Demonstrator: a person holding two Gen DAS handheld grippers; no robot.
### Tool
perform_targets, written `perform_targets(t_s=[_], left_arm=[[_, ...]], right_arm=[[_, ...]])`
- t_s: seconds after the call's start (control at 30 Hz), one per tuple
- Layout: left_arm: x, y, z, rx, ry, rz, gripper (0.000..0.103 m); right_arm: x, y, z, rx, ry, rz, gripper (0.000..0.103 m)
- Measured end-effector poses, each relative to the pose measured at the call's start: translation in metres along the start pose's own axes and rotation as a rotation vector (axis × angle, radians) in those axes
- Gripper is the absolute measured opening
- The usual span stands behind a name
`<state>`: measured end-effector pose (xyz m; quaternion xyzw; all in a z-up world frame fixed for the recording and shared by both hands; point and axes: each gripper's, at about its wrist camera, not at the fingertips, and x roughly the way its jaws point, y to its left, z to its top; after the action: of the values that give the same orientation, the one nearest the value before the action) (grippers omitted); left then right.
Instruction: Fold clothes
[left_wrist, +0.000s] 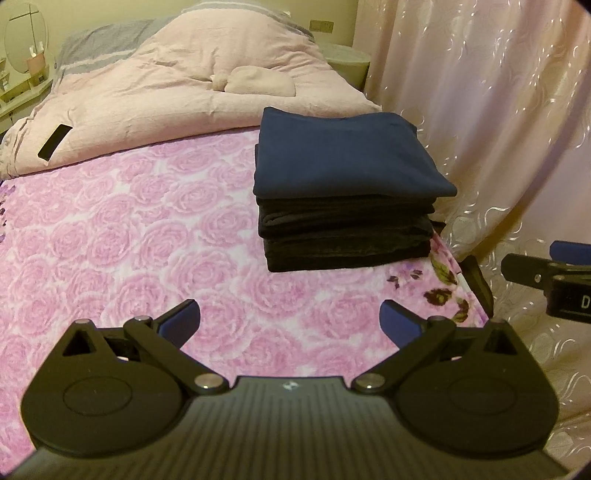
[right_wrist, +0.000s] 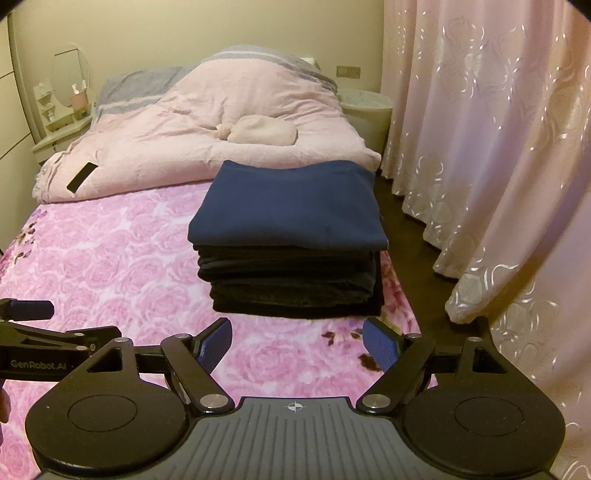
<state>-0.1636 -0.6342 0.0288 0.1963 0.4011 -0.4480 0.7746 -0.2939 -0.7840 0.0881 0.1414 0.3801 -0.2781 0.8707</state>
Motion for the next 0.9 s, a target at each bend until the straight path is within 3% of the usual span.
perform_targets(t_s=[0.9], left_arm=[[0.003,-0.017,-0.002,0.026,0.01,-0.006,0.102]], right_arm=[[0.0,-0.01,-0.001,0.021,0.014,0.004,0.081]])
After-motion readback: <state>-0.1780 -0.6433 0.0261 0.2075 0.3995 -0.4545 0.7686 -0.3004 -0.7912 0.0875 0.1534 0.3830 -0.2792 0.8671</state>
